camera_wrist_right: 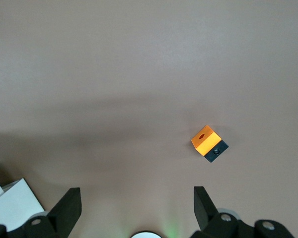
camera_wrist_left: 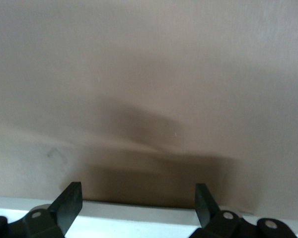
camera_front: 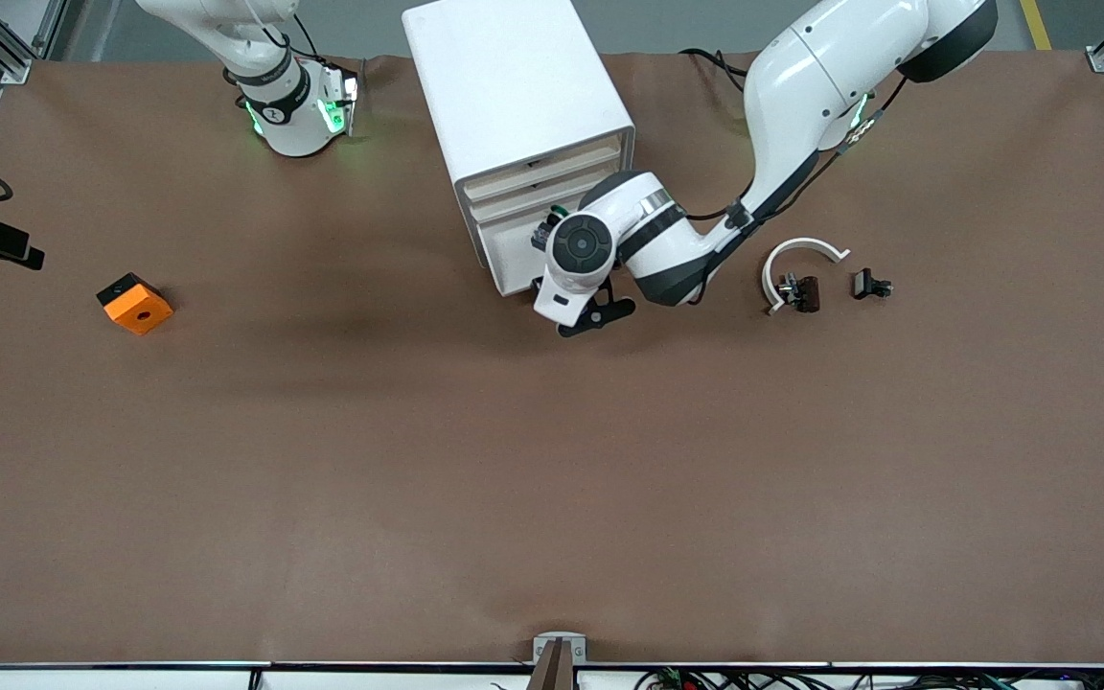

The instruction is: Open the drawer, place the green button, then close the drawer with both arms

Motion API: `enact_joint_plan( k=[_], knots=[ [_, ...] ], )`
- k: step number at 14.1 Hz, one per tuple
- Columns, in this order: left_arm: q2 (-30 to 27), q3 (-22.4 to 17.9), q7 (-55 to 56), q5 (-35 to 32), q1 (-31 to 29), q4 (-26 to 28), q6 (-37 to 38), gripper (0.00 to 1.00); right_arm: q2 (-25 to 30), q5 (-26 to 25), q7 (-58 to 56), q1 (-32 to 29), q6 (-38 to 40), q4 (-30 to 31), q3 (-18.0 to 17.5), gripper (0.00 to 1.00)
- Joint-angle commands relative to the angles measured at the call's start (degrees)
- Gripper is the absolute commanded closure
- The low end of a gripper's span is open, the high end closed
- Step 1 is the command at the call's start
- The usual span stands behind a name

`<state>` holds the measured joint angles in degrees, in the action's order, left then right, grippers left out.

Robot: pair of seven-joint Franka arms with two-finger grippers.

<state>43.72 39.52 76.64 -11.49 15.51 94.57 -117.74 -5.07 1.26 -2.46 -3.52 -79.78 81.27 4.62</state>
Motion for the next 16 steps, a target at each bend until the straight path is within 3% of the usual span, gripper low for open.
enact_joint_plan(
  k=[1, 5, 9, 16],
  knots=[
    [0.58, 1.87, 2.28, 2.96, 0.05, -0.35, 0.94, 0.00, 3.66, 0.76, 1.50, -0.70, 2.69, 0.72, -0.57, 0.00],
    [1.01, 1.96, 2.81, 7.61, 1.37, -0.88, 0.85, 0.00, 8.92, 1.37, 1.59, -1.05, 2.09, 4.76, -0.22, 0.00],
    [2.33, 1.96, 2.99, 10.70, 2.69, -1.06, 0.94, 0.00, 10.08, 1.46, 1.67, -1.66, 1.48, 5.64, -0.13, 0.00],
    [3.21, 2.23, 2.90, 14.04, 3.74, -1.06, 2.26, 0.00, 17.37, 1.37, 1.67, -0.08, -4.76, 16.53, -0.57, 0.00]
  ],
)
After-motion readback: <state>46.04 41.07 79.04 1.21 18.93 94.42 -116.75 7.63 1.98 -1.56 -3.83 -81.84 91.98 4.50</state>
